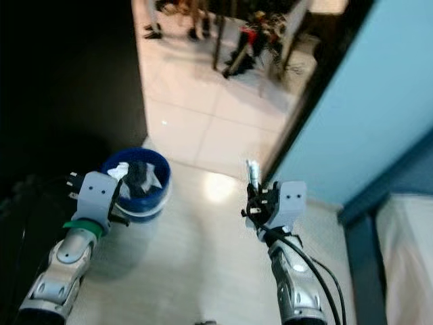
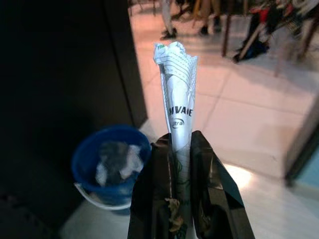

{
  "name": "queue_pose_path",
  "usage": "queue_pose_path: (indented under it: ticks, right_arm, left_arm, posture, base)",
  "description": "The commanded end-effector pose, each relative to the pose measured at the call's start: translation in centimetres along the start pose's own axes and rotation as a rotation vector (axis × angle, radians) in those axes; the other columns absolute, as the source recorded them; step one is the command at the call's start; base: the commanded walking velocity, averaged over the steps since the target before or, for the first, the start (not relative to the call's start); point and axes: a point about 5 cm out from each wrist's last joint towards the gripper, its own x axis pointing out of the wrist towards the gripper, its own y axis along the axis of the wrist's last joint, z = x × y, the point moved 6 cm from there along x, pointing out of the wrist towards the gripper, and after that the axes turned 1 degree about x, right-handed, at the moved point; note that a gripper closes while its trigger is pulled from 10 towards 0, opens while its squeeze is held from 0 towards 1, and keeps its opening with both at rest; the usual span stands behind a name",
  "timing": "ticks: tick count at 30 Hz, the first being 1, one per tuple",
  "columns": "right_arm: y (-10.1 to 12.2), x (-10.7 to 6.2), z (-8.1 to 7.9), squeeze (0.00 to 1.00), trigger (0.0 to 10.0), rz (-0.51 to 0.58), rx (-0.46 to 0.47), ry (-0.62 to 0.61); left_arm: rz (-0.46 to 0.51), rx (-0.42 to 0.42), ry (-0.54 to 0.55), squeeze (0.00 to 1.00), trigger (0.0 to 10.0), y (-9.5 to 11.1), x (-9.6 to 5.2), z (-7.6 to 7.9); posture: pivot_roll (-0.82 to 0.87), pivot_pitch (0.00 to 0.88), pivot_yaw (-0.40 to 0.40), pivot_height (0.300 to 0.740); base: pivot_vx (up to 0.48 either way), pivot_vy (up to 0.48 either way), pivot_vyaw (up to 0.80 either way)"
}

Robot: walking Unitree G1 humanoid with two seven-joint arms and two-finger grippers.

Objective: Clean up the room

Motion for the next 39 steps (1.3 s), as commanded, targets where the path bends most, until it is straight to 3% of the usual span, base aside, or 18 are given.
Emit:
queue_pose_path:
  ticks: [1, 8, 9, 12, 21, 26, 33, 39]
  right_arm:
    - [-1.5, -0.7, 1.1, 0.00, 10.0, -0.053, 0.012, -0.033]
    - [-2.0, -0.5, 1.9, 0.00, 10.0, -0.076, -0.010, -0.058]
    - [-2.1, -0.4, 2.7, 0.00, 10.0, -0.080, -0.013, -0.107]
    - [-2.1, -0.5, 3.6, 0.00, 10.0, -0.081, -0.006, -0.163]
    - [-2.2, -1.1, 4.3, 0.00, 10.0, -0.075, -0.020, -0.203]
    - [-2.3, -0.9, 4.0, 0.00, 10.0, -0.072, -0.015, -0.190]
    - [-2.9, -0.4, 1.2, 0.00, 10.0, -0.101, -0.019, -0.045]
    - [-2.8, 0.1, 1.2, 0.00, 10.0, -0.098, -0.033, -0.055]
  left_arm:
    - [-0.037, -0.014, -0.015, 0.00, 10.0, -1.0, 0.0, 0.6]
    - [-0.061, -0.055, -0.097, 0.00, 10.0, -1.1, 1.5, 2.6]
    - [-0.052, -0.077, -0.140, 0.00, 10.0, -0.3, 2.4, 3.5]
    - [-0.038, -0.079, -0.187, 0.00, 10.0, 0.4, 2.9, 4.3]
    - [-0.034, -0.065, -0.204, 0.00, 10.0, 0.5, 3.2, 4.4]
    - [-0.033, -0.058, -0.197, 0.00, 10.0, 0.4, 3.3, 4.3]
    - [-0.024, -0.007, -0.142, 0.00, 10.0, 0.2, 3.4, 3.5]
    - [-0.043, -0.012, -0.156, 0.00, 10.0, -0.6, 3.0, 3.7]
  posture:
    - [-0.04, 0.095, -0.058, 0.740]
    - [-0.04, 0.092, -0.064, 0.740]
    - [-0.04, 0.092, -0.063, 0.740]
    - [-0.05, 0.092, -0.060, 0.740]
    - [-0.06, 0.099, -0.040, 0.740]
    - [-0.06, 0.099, -0.040, 0.740]
    - [-0.05, 0.104, -0.040, 0.740]
    - [-0.05, 0.108, -0.044, 0.740]
  base:
    - [0.458, 0.000, 0.00]
    - [0.456, 0.000, 0.00]
    - [0.458, 0.000, 0.00]
    - [0.458, 0.000, -0.19]
    - [0.458, 0.000, -0.48]
    - [0.458, 0.000, 0.00]
    - [0.456, 0.000, 0.00]
    - [0.456, 0.000, 0.00]
